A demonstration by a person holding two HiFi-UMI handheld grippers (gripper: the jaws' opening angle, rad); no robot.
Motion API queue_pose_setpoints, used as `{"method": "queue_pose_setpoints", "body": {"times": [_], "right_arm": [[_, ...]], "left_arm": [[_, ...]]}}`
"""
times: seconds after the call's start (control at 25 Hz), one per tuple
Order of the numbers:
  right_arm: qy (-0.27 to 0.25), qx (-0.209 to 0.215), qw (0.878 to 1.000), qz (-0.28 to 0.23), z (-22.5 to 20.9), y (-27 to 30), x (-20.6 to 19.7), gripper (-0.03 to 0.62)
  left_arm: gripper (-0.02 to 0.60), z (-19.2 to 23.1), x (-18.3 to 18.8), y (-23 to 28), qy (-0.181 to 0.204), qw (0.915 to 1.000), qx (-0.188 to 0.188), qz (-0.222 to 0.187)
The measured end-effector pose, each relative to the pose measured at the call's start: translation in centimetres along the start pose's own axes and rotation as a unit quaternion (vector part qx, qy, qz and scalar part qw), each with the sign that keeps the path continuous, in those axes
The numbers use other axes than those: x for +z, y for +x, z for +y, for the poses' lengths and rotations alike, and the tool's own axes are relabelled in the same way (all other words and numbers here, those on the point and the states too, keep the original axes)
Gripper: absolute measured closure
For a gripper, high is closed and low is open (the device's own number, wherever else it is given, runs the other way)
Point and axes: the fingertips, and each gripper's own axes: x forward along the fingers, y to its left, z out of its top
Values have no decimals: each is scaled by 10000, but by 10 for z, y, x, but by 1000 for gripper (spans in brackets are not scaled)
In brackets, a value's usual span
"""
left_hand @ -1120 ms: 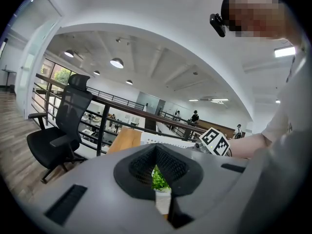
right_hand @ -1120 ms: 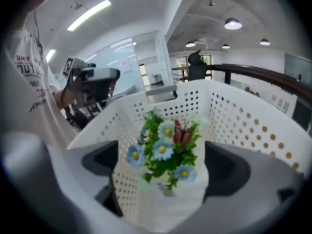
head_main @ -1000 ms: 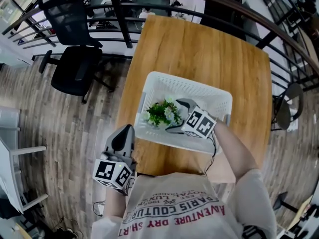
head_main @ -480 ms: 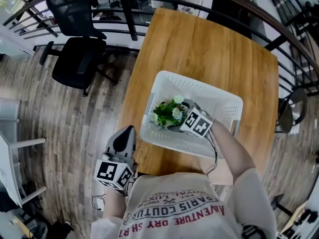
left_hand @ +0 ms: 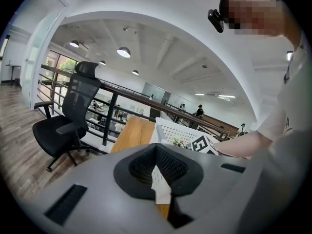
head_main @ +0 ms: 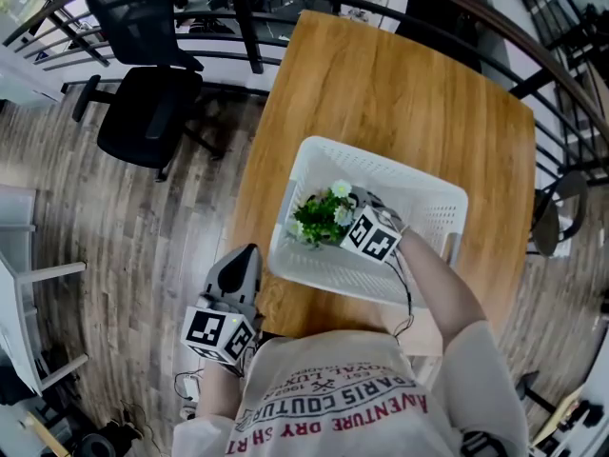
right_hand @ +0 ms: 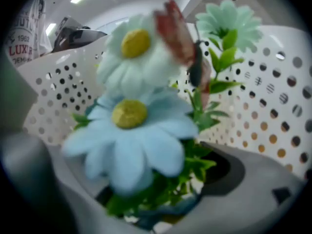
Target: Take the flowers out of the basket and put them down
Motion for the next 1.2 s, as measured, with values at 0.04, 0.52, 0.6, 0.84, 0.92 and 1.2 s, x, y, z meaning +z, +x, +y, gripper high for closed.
{"method": "queue_pose_setpoints", "body": {"times": [0.04,0.52,0.6,0.84,0.92,1.2], "right_arm": [[5,-65,10000,39,-2,3,-1,73],[44,-269,9994,226,-10,13,-1,79],[55,-250,9993,276,-10,14,-2,79],[284,-313,9986,319,-10,-5,3,80],[318,-423,9983,254,-11,-18,10,80],[448,-872,9948,-261,4,-77,56,80]], "left_arm": [[571,1,-2,0,-6,10000,-12,4],[571,10,-5,-4,-43,10000,38,22],[571,8,1,-4,-3,10000,24,-29],[571,-12,25,1,174,9993,-188,-261],[571,-18,30,3,277,9987,-268,-320],[571,-45,45,1,573,9952,-692,-400]]}}
